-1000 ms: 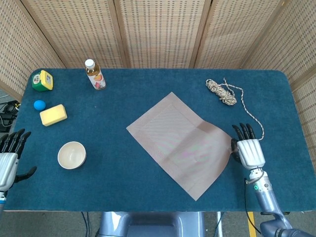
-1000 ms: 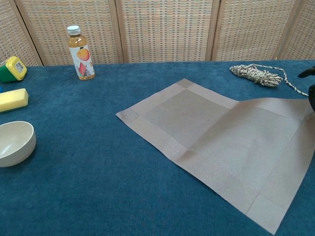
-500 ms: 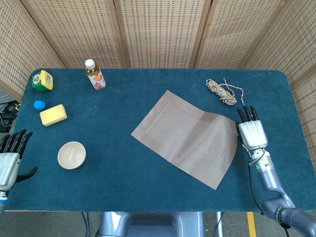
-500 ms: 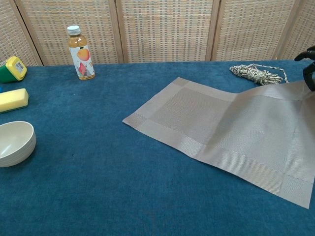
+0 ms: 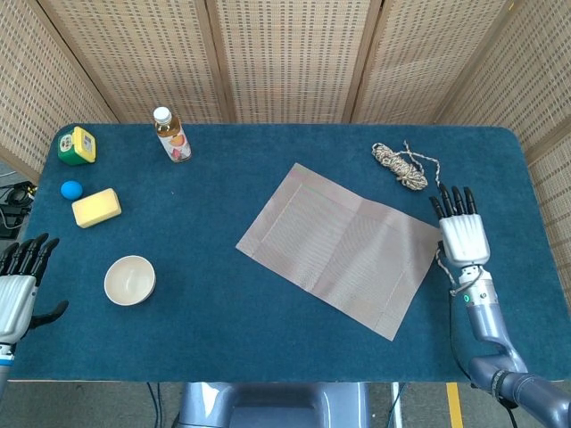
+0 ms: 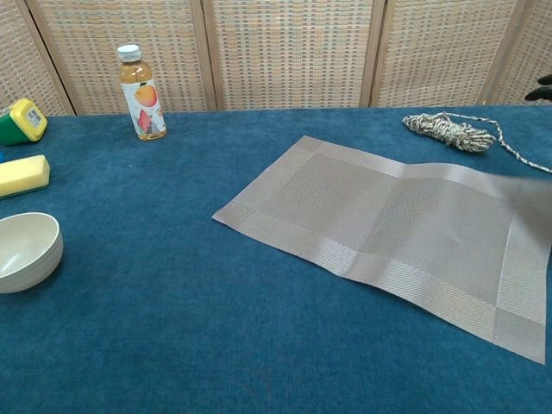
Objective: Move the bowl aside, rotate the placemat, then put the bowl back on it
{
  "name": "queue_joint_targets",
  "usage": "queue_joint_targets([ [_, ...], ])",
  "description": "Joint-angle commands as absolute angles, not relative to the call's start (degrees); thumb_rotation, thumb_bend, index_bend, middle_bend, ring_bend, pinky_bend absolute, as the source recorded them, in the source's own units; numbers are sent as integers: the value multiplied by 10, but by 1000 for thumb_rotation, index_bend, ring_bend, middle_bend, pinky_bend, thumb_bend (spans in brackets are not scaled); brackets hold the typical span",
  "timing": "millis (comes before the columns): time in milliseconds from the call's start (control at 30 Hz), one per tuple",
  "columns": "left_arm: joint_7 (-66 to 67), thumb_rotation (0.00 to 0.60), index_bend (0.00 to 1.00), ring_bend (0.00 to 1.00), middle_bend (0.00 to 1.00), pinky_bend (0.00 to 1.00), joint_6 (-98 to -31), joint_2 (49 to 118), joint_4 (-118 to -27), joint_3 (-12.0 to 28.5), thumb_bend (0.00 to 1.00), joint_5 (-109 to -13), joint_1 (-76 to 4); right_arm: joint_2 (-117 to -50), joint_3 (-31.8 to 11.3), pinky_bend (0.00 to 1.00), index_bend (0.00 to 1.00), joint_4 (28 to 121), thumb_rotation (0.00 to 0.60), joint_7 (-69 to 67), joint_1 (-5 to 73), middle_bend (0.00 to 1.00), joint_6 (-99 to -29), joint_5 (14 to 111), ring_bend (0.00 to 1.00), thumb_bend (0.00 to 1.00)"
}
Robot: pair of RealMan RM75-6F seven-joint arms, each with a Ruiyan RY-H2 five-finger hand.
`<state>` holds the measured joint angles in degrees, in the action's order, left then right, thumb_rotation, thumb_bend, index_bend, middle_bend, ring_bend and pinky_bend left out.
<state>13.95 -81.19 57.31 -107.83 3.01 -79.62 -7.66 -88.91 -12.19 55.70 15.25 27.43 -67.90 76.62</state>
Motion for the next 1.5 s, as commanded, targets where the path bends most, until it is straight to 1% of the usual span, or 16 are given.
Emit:
queue_joint_targets([
  [33, 139, 600, 18, 0, 0, 0, -811, 575, -1077, 31, 227, -796, -78, -873, -134, 0, 3, 597, 600, 137, 238, 0, -713, 738, 0, 289],
  [200, 140, 600, 17, 0, 0, 0, -807, 580, -1073, 32, 227, -792, -81, -850, -135, 0, 0, 645, 600, 94, 196, 0, -764, 732, 0, 284],
  [300, 135, 600, 17, 0, 0, 0, -801, 588, -1067, 36, 225, -790, -87, -821, -133, 0, 0, 707, 600, 43, 159, 0, -790, 726, 0, 264],
  [367, 138, 600, 17, 0, 0, 0, -790, 596, -1059, 44, 216, -783, -98, -794, -128, 0, 0, 757, 600, 11, 128, 0, -824, 733, 0, 252],
  [500, 148, 600, 7, 0, 0, 0, -770, 603, -1052, 64, 128, -768, -123, -765, -117, 0, 0, 798, 600, -6, 98, 0, -865, 755, 0, 232],
  [567, 152, 600, 5, 0, 0, 0, -760, 605, -1048, 76, 112, -760, -137, -756, -116, 0, 0, 808, 600, -16, 89, 0, -879, 762, 0, 228],
  [733, 164, 600, 6, 0, 0, 0, -726, 615, -1037, 101, 109, -749, -178, -740, -112, 0, 0, 824, 600, -41, 73, 0, -905, 785, 0, 199],
  [800, 174, 600, 8, 0, 0, 0, -682, 631, -1025, 117, 110, -737, -218, -731, -111, 0, 0, 831, 600, -56, 69, 0, -913, 795, 0, 197],
  [967, 213, 600, 28, 0, 0, 0, -623, 668, -990, 133, 118, -711, -280, -719, -113, 0, 0, 837, 600, -77, 63, 0, -920, 803, 0, 196],
  [1067, 251, 600, 33, 0, 0, 0, -584, 711, -951, 147, 121, -688, -332, -710, -119, 0, 0, 835, 600, -100, 60, 0, -921, 801, 0, 197],
  [1300, 302, 600, 33, 0, 0, 0, -539, 762, -902, 158, 123, -645, -398, -699, -124, 0, 0, 838, 600, -131, 56, 0, -915, 797, 0, 196],
  [1433, 333, 600, 34, 0, 0, 0, -512, 796, -869, 157, 133, -613, -435, -695, -125, 0, 0, 840, 600, -143, 54, 0, -920, 804, 0, 196],
  [1500, 353, 600, 34, 0, 0, 0, -492, 827, -839, 150, 136, -593, -459, -697, -128, 0, 0, 835, 600, -154, 54, 0, -922, 805, 0, 197],
])
